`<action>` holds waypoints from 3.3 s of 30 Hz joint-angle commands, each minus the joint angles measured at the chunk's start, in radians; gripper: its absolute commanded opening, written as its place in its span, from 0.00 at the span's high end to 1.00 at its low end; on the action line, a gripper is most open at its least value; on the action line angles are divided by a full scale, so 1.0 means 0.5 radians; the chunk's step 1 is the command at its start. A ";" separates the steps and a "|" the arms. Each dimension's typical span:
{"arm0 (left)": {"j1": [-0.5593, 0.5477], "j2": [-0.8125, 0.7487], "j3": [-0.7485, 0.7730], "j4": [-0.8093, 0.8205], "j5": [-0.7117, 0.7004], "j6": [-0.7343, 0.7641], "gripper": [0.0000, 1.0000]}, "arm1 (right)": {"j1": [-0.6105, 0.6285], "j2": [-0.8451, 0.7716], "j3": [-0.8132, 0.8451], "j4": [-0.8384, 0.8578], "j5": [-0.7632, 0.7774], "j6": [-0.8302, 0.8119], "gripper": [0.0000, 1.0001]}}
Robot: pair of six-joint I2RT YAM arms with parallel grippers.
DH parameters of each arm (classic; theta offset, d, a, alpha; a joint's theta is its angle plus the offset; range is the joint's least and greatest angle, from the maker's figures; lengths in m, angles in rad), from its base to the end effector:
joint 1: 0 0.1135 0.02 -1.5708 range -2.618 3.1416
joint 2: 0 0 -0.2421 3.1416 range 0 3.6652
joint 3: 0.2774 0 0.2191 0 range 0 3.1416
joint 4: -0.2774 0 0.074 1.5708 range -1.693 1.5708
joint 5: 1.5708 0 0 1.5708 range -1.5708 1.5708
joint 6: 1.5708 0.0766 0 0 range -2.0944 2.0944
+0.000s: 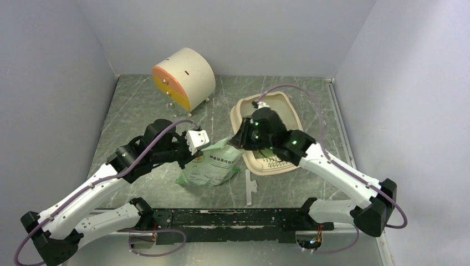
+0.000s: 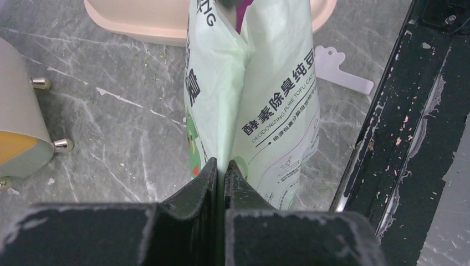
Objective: Fill the litter box with clean litter
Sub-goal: 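Scoop the cat litter from the cat litter bag.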
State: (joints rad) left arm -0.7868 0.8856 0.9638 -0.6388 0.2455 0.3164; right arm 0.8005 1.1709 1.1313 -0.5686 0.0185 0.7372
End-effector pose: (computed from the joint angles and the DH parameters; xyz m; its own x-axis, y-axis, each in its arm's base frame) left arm 0.1265 -0.1532 0.2984 -0.0978 0.5256 -0.8451 0.9077 0.3953 0.1407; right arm 0.1836 0.1872 0.3021 -0.7698 0.1717 -0.6147 -0.2560 0.7992 0.5439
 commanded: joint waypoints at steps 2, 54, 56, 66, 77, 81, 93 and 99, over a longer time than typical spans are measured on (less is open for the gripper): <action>0.007 -0.023 0.072 0.213 0.008 -0.058 0.95 | 0.307 0.079 -0.026 0.273 0.440 0.273 1.00; 0.008 -0.011 -0.121 0.073 -0.178 -0.070 0.95 | 0.744 0.844 -0.243 0.402 0.376 0.084 1.00; 0.006 0.012 -0.129 0.076 -0.166 -0.095 0.95 | 0.743 0.891 -0.255 0.447 0.255 0.093 1.00; 0.006 0.017 -0.130 0.070 -0.189 -0.136 0.95 | 0.624 0.869 -0.427 0.880 -0.330 0.266 1.00; 0.006 -0.013 0.012 0.113 -0.048 -0.108 0.95 | 0.457 0.553 -0.047 0.275 -0.424 -0.093 1.00; 0.006 -0.068 0.019 0.131 0.139 -0.115 0.95 | 0.470 0.538 0.066 -0.100 -0.215 -0.177 1.00; 0.007 -0.010 -0.019 -0.075 0.144 -0.225 0.95 | 0.794 0.897 0.001 0.039 -0.066 -0.052 1.00; 0.008 -0.040 -0.044 -0.056 0.095 -0.229 0.95 | 0.699 0.734 -0.221 0.429 -0.398 0.105 1.00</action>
State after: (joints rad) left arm -0.7750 0.8566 0.9344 -0.7685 0.2760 0.2237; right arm 1.0943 1.4792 1.1450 -0.3405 0.1673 0.7315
